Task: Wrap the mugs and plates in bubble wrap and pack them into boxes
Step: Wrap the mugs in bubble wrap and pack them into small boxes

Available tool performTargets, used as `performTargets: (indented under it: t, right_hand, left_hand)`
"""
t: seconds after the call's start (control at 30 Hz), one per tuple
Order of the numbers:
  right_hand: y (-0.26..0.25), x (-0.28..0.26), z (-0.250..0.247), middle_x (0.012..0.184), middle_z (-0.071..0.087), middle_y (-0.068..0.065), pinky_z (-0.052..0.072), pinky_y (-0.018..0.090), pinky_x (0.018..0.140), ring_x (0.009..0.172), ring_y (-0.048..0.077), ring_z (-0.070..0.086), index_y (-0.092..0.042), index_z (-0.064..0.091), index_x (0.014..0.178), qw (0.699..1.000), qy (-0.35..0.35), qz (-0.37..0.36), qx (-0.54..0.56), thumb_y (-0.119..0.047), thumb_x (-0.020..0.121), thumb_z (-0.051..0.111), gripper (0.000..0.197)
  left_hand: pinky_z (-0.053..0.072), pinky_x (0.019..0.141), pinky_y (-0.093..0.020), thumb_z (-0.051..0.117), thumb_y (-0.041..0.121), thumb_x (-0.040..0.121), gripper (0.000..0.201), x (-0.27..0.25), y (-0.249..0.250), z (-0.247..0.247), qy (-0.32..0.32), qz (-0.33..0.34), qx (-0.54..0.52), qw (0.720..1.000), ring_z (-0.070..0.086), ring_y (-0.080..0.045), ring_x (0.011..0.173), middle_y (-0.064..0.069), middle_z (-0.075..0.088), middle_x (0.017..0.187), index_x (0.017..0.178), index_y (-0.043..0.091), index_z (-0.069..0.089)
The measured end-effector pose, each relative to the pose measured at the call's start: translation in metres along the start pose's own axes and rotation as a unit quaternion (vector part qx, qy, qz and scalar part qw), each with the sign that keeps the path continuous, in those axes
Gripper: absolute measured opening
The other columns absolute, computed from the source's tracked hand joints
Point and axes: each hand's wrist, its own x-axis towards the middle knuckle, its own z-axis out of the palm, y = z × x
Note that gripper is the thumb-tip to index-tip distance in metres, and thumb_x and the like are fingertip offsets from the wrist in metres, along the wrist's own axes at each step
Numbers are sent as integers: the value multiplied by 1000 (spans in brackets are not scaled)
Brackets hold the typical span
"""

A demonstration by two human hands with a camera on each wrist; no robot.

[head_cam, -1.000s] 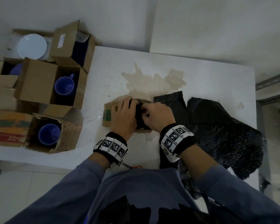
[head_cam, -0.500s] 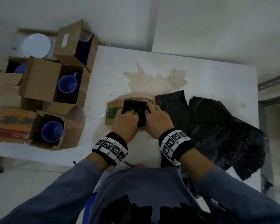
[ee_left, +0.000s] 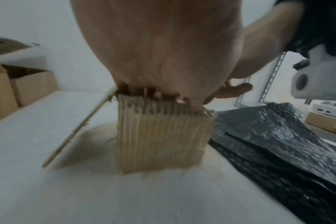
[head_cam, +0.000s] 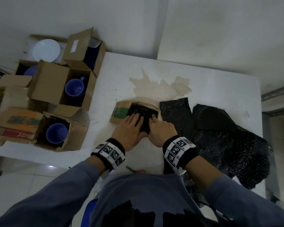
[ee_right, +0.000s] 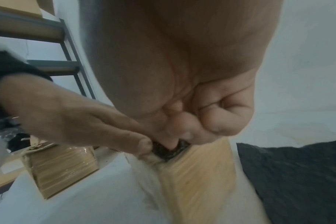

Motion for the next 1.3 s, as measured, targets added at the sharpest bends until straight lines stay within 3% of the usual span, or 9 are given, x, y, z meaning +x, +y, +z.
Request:
performTargets:
  t: [0.1, 0.2, 0.33, 0.47, 0.53, 0.6, 0.83, 1.07, 1.3]
  right_hand:
    - [-1, -6, -12, 119, 61, 11, 43, 36, 72, 101, 33, 63, -13, 60, 115, 998, 50, -34, -25, -39, 98, 43, 36]
    - [2, -7, -16, 101, 64, 8, 39, 35, 64, 92, 33, 64, -15, 61, 106, 993, 95, -67, -27, -23, 94, 47, 20]
    - [-4, -9, 10, 116, 53, 6, 33, 35, 58, 87, 31, 62, -14, 53, 125, 992, 75, -94, -42, -21, 97, 44, 31]
    - [-4, -12, 22, 133, 43, 9, 33, 36, 63, 98, 31, 60, -9, 36, 144, 992, 74, -90, -39, -23, 99, 40, 48]
    - [-3, -14, 27, 140, 40, 9, 38, 37, 68, 106, 30, 58, -8, 30, 149, 992, 71, -95, -45, -23, 98, 41, 55]
    - [0, -16, 31, 145, 39, 7, 46, 38, 75, 108, 30, 59, -8, 28, 151, 992, 63, -100, -38, -24, 97, 42, 59]
    - [10, -21, 30, 131, 57, 6, 52, 40, 75, 99, 32, 62, -17, 31, 151, 988, 78, -124, 52, -22, 98, 40, 54]
    - [13, -29, 42, 108, 68, 4, 45, 35, 57, 77, 32, 64, -22, 30, 153, 982, 128, -125, 51, -23, 93, 47, 62]
    - [24, -12, 41, 116, 55, 5, 55, 37, 61, 87, 27, 61, -14, 63, 112, 963, 215, -139, 88, -24, 78, 64, 36]
  left_hand:
    - [12, 121, -40, 36, 35, 104, 62, 3, -25, -13, -56, 74, 62, 994, 10, -27, 150, -12, 5, 164, 156, 14, 12]
    - [11, 121, -41, 48, 22, 98, 62, -1, -34, -19, -54, 95, 105, 988, 12, -25, 150, -9, 7, 164, 155, 19, 22]
    - [11, 122, -38, 44, 17, 98, 54, -11, -28, -10, -4, 76, 33, 997, 26, -26, 146, -12, 22, 161, 151, 13, 33]
    - [34, 113, -41, 29, 33, 95, 59, -12, -14, -1, 58, -1, -45, 997, 49, -27, 129, -15, 50, 143, 146, 7, 40]
    - [35, 112, -44, 19, 41, 97, 64, -10, -6, 6, 60, -29, -37, 997, 46, -29, 133, -18, 48, 145, 144, 6, 45]
    - [25, 118, -46, 10, 48, 98, 72, -7, 1, 14, 57, -50, -31, 997, 39, -29, 139, -19, 39, 151, 147, 6, 41]
    - [10, 122, -45, 20, 50, 100, 69, 1, 7, 28, 118, -108, -68, 985, 37, -28, 141, -13, 35, 155, 154, 7, 22]
    - [-6, 121, -44, 25, 59, 99, 79, 9, 15, 27, 82, -134, -41, 987, 20, -28, 148, -12, 18, 162, 156, 8, 8]
    - [-7, 120, -43, 42, 60, 94, 82, 13, 9, 23, 84, -128, -70, 986, 24, -23, 146, -10, 26, 158, 154, 10, 16]
